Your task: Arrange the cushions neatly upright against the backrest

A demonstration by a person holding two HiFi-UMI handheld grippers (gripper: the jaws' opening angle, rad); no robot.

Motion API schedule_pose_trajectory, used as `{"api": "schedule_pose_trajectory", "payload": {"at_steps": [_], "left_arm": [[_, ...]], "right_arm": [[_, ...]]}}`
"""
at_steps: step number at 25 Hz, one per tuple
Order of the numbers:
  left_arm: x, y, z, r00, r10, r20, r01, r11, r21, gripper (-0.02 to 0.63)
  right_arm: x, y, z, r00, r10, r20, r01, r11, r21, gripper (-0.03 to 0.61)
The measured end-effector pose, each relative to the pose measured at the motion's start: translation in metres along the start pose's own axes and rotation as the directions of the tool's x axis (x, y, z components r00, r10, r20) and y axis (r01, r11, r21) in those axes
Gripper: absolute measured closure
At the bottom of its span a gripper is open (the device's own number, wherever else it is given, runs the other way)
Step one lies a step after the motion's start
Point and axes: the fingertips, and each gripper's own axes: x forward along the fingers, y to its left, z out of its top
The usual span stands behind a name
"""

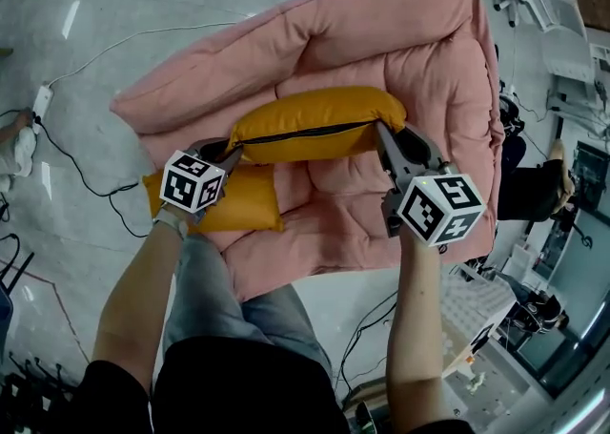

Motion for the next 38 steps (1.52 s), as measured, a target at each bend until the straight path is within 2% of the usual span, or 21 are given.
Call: {"api": "schedule_pose_trajectory", "payload": {"at_steps": [5, 9, 12, 14, 16, 18, 21, 24, 26, 29, 31, 33, 35, 38], "left_arm": [[0.009, 0.031, -0.001, 0.999, 0.051, 0.009, -0.05, 0.995, -0.088, 0.504], [0.006, 0.049, 0.013, 0.995, 0.086, 0.06, -0.077, 0.988, -0.133, 0.454], [-0.001, 0.05, 0.02, 0.993, 0.08, 0.088, -0.066, 0.987, -0.15, 0.424], [-0.007, 0.047, 0.019, 0.993, 0.075, 0.095, -0.06, 0.987, -0.151, 0.406], [-0.012, 0.042, 0.015, 0.993, 0.076, 0.092, -0.063, 0.988, -0.138, 0.388], [-0.014, 0.037, 0.01, 0.994, 0.081, 0.076, -0.072, 0.991, -0.111, 0.377], [-0.011, 0.033, 0.001, 0.994, 0.091, 0.064, -0.084, 0.992, -0.098, 0.377], [-0.006, 0.034, 0.0, 0.993, 0.095, 0.067, -0.087, 0.99, -0.115, 0.377], [-0.002, 0.033, 0.002, 0.993, 0.096, 0.063, -0.088, 0.989, -0.117, 0.377], [0.004, 0.038, 0.004, 0.994, 0.091, 0.055, -0.085, 0.99, -0.112, 0.377], [0.006, 0.042, 0.004, 0.994, 0.094, 0.047, -0.088, 0.991, -0.105, 0.377], [0.008, 0.046, 0.004, 0.994, 0.098, 0.051, -0.092, 0.99, -0.111, 0.377], [0.009, 0.048, 0.007, 0.993, 0.099, 0.062, -0.09, 0.988, -0.127, 0.388], [0.01, 0.043, 0.012, 0.992, 0.105, 0.063, -0.1, 0.992, -0.082, 0.476]], "right_arm": [[0.043, 0.004, 0.019, 0.999, 0.026, -0.026, -0.026, 1.0, -0.017, 0.471], [0.068, -0.004, 0.037, 0.999, 0.029, 0.032, -0.03, 0.999, 0.027, 0.459], [0.078, -0.007, 0.048, 0.996, 0.045, 0.08, -0.048, 0.998, 0.043, 0.446], [0.081, -0.005, 0.049, 0.995, 0.068, 0.077, -0.071, 0.997, 0.034, 0.426], [0.079, 0.002, 0.053, 0.991, 0.111, 0.072, -0.112, 0.994, 0.012, 0.364], [0.071, 0.01, 0.059, 0.986, 0.153, 0.072, -0.151, 0.988, -0.04, 0.257], [0.06, 0.012, 0.053, 0.982, 0.187, 0.005, -0.184, 0.97, -0.156, 0.201], [0.052, 0.002, 0.025, 0.97, 0.212, -0.121, -0.235, 0.945, -0.229, 0.17], [0.05, -0.011, 0.001, 0.961, 0.188, -0.204, -0.241, 0.93, -0.277, 0.152], [0.063, -0.034, -0.028, 0.961, 0.081, -0.265, -0.183, 0.903, -0.389, 0.152], [0.074, -0.038, -0.038, 0.964, 0.059, -0.259, -0.169, 0.888, -0.427, 0.153], [0.08, -0.036, -0.04, 0.966, 0.09, -0.241, -0.182, 0.902, -0.391, 0.155], [0.079, -0.029, -0.042, 0.961, 0.138, -0.241, -0.211, 0.927, -0.309, 0.228], [0.072, -0.018, -0.044, 0.945, 0.184, -0.269, -0.244, 0.946, -0.211, 0.303]]}}
